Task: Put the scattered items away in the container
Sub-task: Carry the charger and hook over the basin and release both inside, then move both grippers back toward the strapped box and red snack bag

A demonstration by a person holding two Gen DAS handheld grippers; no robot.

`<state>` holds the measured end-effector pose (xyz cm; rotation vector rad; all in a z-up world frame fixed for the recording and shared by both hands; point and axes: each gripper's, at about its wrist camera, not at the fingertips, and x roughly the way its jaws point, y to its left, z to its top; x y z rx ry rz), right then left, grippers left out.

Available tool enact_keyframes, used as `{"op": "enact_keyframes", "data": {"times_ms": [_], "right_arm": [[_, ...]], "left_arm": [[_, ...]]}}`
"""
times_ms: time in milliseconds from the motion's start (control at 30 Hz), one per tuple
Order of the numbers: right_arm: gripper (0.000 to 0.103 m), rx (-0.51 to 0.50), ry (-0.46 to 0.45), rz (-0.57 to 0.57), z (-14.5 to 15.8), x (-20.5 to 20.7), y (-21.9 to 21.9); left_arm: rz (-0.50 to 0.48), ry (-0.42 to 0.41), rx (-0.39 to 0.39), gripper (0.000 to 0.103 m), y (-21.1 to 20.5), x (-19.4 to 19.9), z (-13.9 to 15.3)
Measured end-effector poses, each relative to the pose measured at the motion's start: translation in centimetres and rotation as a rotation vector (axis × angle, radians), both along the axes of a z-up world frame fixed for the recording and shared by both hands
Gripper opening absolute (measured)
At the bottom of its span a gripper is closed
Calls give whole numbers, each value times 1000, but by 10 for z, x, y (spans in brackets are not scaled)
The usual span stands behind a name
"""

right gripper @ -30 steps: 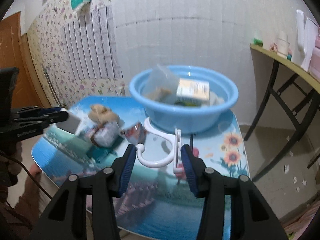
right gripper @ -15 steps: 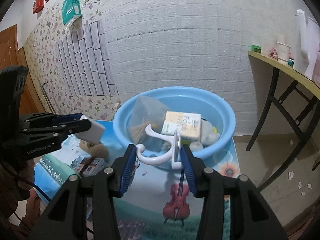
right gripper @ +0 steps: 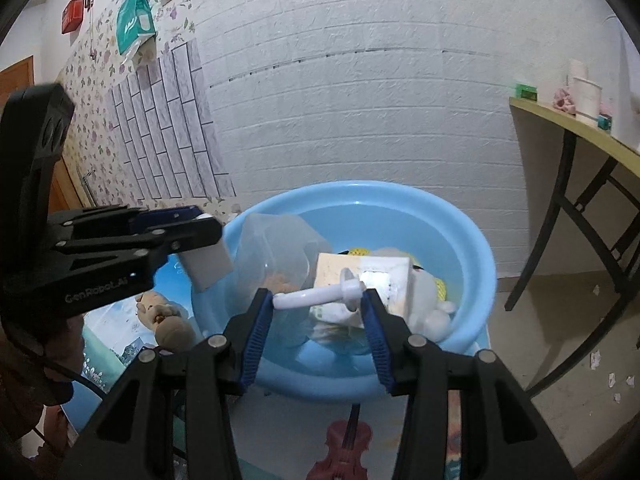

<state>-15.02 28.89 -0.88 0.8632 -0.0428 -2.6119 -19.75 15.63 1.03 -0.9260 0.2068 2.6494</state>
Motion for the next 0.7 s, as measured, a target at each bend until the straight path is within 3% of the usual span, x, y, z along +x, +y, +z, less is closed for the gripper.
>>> {"op": "enact_keyframes", "data": {"times_ms": [167,300,700], "right_arm": [[45,13,-14,19,-7,-8,-5],[46,15,-43,31,-12,-10,-7],[51,40,-57,-11,-9,3,-7]], "left_arm": [[-7,-38,-7,26,8,-11,-11],[-4,-53,2,42,7,-9,-14],[22,-76,13,45,-10,19,-13]]}}
